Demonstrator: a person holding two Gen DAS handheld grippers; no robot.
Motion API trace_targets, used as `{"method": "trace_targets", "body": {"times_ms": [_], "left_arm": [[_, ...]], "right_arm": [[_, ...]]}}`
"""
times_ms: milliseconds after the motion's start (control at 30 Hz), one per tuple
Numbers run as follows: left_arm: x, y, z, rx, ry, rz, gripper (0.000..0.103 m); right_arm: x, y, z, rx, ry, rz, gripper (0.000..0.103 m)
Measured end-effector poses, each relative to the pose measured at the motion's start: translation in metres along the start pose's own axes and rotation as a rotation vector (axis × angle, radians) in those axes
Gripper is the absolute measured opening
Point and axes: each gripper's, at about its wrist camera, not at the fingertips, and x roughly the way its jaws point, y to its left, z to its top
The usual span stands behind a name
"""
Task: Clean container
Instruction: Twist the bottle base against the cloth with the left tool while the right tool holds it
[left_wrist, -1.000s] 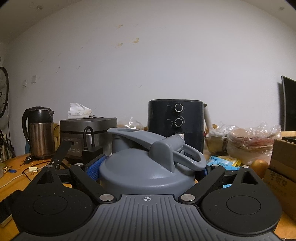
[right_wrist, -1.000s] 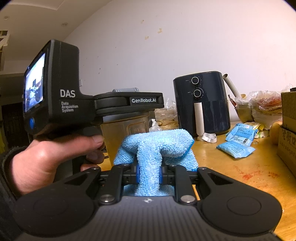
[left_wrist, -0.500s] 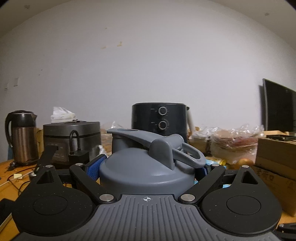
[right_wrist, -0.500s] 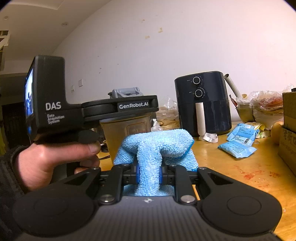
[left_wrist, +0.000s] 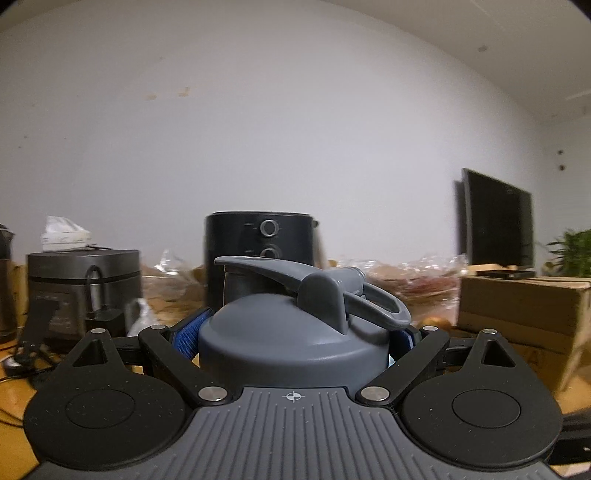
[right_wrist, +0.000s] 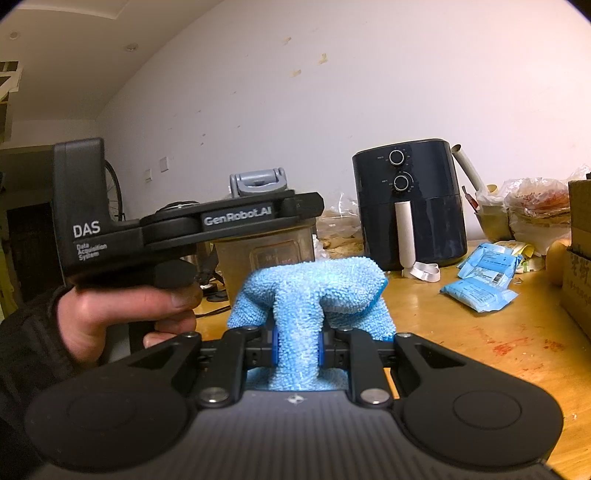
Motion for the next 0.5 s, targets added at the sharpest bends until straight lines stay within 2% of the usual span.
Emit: {"method": "trace_targets", "body": {"times_ms": [500], "left_arm": [[0.003, 0.023, -0.003, 0.004, -0.007, -0.202, 0.095]], "right_arm": [[-0.001, 0.000, 0.001, -0.002, -0.001, 0.005, 0.016]]}}
